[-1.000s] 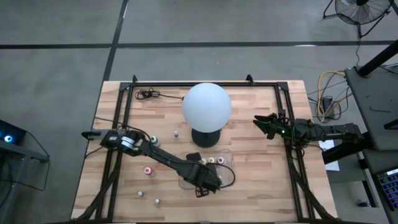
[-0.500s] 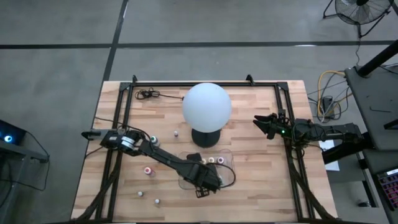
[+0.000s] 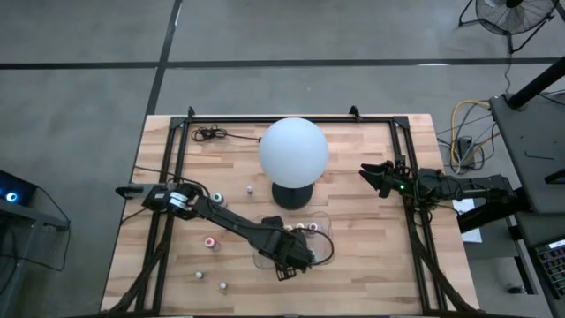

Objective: Pick & Place food coloring
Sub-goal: Put the small pink food coloring bottle into the transparent bin

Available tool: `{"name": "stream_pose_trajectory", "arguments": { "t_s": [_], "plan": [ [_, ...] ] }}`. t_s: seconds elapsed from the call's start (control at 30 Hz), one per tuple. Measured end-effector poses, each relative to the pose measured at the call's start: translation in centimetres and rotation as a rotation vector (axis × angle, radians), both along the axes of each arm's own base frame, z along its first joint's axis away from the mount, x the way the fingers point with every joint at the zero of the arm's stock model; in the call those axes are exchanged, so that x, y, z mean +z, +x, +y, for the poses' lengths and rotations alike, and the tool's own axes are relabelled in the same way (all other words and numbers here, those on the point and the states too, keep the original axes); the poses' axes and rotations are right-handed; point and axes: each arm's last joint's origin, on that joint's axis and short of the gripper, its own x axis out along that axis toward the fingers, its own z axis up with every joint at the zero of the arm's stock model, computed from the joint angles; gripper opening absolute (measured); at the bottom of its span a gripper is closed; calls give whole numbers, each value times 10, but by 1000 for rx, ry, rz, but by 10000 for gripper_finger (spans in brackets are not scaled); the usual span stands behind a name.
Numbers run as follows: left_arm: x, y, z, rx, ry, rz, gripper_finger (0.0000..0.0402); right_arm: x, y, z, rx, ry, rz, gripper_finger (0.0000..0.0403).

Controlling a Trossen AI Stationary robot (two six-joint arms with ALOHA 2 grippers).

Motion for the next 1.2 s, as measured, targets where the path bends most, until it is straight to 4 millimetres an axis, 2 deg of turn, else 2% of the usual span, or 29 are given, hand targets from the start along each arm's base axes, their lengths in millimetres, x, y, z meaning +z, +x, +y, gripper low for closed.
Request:
{"name": "stream_pose_trajectory", "arguments": {
  "t_s": [0.23,0.5,0.67,0.8,0.97,1.2],
  "plan": [
    [39,-14,2,73,-55,-29,231,0,0,0,0,0,0,302],
    [87,-41,4,146,-108,-86,231,0,0,0,1,0,0,302],
    [114,-64,-4,130,-127,-143,231,0,0,0,0,0,0,302],
    [132,-89,-2,160,-57,-153,231,0,0,0,0,0,0,302],
    [141,-117,11,163,6,-149,231,0,0,0,0,0,0,302],
    [135,-161,38,102,48,-124,231,0,0,0,0,0,0,302]
  ]
}}
